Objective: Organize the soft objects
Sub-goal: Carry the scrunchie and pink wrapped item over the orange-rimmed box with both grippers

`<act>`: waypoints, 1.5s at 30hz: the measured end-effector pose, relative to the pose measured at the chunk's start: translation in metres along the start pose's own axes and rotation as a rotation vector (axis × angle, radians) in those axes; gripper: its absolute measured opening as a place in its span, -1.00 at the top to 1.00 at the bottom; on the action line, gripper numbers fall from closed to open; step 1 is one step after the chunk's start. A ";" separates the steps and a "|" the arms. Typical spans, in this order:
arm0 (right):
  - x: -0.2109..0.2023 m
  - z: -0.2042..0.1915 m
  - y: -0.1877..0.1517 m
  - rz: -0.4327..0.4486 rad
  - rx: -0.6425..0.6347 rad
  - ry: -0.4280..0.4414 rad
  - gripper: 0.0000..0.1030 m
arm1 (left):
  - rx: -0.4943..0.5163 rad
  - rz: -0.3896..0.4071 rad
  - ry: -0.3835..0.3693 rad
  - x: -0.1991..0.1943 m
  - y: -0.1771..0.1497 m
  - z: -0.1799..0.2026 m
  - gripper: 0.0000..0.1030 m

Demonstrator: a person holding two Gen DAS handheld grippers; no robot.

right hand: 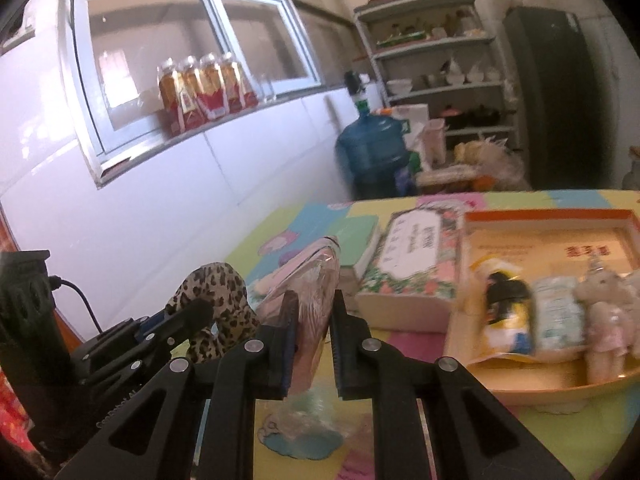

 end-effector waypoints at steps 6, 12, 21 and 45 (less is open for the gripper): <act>-0.039 0.031 0.010 0.075 0.026 -0.062 0.71 | 0.030 0.028 -0.069 0.003 0.017 0.036 0.73; -0.074 0.067 0.018 0.130 0.058 -0.115 0.70 | 0.057 0.041 -0.130 0.011 0.031 0.076 0.73; -0.123 0.123 0.029 0.203 0.098 -0.183 0.70 | 0.097 0.057 -0.185 0.029 0.050 0.133 0.73; -0.141 0.239 0.066 0.241 0.186 -0.248 0.69 | 0.128 -0.026 -0.207 0.135 0.067 0.216 0.72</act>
Point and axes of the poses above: each gripper's, at about its wrist camera, not at the fingertips, and x roughly the way its jaws point, z to its right, y to its top, the point moved 9 cm from there along x, roughly the way its jaws point, and after that the axes turned 6 degrees about x, right-handed, at the moved point
